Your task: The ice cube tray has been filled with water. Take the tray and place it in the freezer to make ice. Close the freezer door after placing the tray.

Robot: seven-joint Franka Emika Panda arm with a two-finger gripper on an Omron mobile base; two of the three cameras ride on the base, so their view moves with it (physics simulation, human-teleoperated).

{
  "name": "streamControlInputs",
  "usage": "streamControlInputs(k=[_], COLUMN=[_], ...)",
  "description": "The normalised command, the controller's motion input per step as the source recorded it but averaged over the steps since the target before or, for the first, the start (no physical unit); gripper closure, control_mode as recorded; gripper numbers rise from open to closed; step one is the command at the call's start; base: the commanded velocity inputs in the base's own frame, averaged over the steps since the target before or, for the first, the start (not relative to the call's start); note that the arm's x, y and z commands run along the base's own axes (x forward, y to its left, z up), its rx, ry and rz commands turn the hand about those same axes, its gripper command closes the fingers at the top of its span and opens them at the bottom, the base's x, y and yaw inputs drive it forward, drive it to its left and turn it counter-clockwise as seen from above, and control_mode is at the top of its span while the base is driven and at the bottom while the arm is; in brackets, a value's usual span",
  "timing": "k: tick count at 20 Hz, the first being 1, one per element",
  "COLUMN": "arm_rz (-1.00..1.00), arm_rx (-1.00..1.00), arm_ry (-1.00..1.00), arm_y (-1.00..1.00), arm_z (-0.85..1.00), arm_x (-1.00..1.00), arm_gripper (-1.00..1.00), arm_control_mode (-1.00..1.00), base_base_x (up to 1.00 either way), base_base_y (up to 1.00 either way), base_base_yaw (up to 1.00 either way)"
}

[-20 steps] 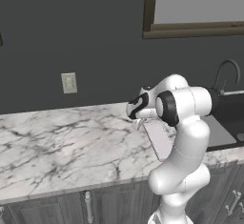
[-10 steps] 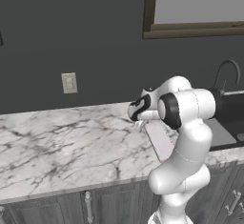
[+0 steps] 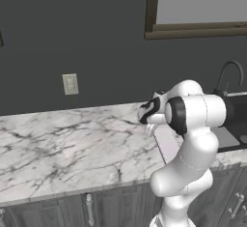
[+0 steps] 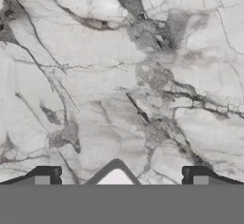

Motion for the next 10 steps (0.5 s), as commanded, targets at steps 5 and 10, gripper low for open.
streamControlInputs(k=[5,10], arm_rz=[0.07,0.09], arm_rx=[0.02,0.02], arm_ry=[0.00,0.00], arm_y=[-0.64,-0.62], arm_z=[-0.17,-0.20], arm_x=[-0.28,-0.33], arm_gripper=[-1.00,-1.00], arm_control_mode=[-1.00,-1.00], base_base_x=[0.00,0.00], base_base_y=[0.00,0.00], base_base_yaw=[0.00,0.00])
